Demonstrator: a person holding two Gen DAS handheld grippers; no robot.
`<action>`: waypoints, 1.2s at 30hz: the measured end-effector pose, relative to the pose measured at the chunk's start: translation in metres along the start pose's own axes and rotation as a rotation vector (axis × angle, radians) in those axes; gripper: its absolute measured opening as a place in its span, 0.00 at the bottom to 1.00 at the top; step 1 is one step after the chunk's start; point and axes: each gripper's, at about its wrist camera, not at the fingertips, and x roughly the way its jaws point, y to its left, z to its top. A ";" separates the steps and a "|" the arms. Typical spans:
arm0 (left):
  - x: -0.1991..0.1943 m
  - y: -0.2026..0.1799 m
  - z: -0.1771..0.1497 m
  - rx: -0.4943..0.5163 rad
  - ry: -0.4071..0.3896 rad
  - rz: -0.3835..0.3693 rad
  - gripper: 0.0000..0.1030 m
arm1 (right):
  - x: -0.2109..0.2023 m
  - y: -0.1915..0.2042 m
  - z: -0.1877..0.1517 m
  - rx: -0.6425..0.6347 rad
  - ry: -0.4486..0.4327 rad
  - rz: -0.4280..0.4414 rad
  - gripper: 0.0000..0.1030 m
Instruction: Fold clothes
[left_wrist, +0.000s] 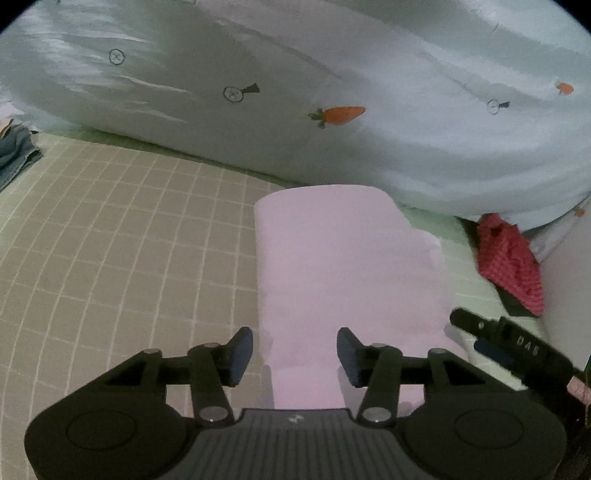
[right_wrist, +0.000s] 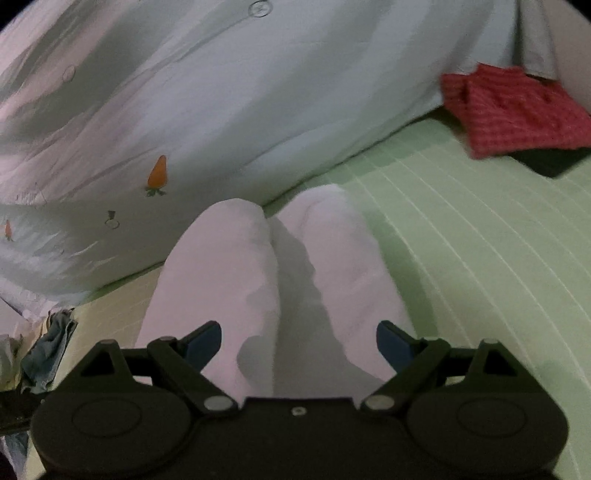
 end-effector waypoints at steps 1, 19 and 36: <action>0.005 0.000 0.003 0.006 0.007 0.004 0.50 | 0.008 0.003 0.002 -0.012 0.010 0.013 0.89; 0.052 -0.040 0.007 0.223 0.067 -0.054 0.67 | -0.041 -0.023 0.010 -0.072 -0.052 0.020 0.48; 0.133 -0.026 0.021 0.066 0.235 -0.137 0.71 | 0.046 -0.053 -0.010 0.055 0.187 -0.030 0.95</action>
